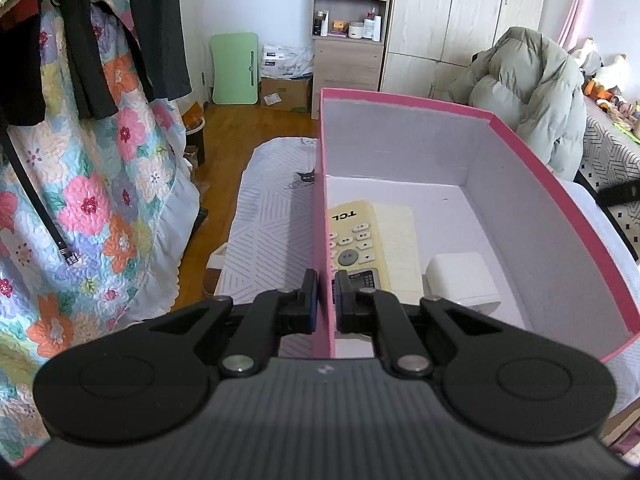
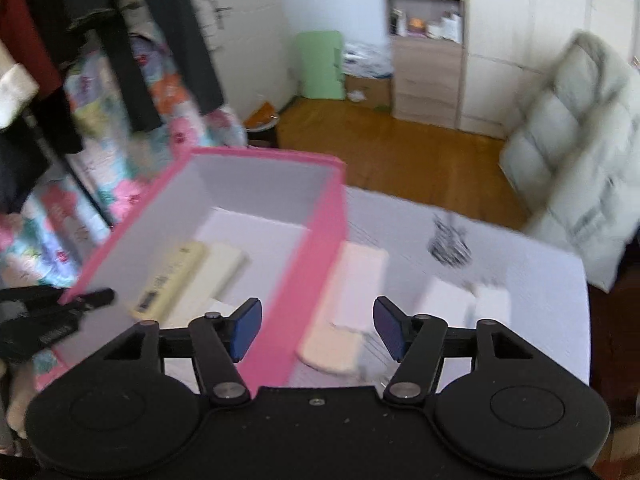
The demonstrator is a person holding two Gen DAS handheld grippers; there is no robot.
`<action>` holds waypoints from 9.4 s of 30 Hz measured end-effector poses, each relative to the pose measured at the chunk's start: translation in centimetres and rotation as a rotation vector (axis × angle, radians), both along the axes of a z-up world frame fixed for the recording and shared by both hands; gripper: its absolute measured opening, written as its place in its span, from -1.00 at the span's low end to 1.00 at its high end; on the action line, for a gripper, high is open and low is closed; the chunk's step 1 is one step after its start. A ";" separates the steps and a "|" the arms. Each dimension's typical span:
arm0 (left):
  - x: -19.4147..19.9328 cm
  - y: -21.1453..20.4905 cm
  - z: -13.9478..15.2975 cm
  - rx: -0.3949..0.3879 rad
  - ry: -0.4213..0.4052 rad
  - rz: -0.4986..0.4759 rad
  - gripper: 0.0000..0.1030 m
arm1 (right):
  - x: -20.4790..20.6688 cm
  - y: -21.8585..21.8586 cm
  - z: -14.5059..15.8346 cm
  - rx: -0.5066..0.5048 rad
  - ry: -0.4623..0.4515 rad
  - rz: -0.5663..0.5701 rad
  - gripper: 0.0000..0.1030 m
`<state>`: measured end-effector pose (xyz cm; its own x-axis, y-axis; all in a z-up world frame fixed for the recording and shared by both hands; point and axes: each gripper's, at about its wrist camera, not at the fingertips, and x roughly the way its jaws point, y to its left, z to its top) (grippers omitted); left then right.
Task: Organize rigid objects
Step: 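Grasp the key ring with the right gripper, then carry the keys into the pink box and release them, then move the right gripper back to the keys on the bed, then grasp the second key set and drop it into the box, then grasp the large white charger with the right gripper, then carry the large white charger into the box and release it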
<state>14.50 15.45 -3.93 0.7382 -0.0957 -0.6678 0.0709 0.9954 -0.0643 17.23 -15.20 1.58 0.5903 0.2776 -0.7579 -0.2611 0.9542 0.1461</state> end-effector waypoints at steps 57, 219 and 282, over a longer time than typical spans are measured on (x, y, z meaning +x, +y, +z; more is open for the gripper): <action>-0.2 -0.9 -0.4 0.043 -0.006 0.012 -0.85 | -5.7 8.4 -0.5 0.210 -0.149 0.203 -0.44; 2.6 -4.4 1.3 0.216 0.102 0.196 -0.77 | 9.9 -11.0 -11.6 0.274 0.264 -0.094 0.24; 3.2 -4.5 1.7 0.211 0.140 0.213 -0.77 | 0.6 -4.6 1.2 0.339 -0.083 0.280 0.10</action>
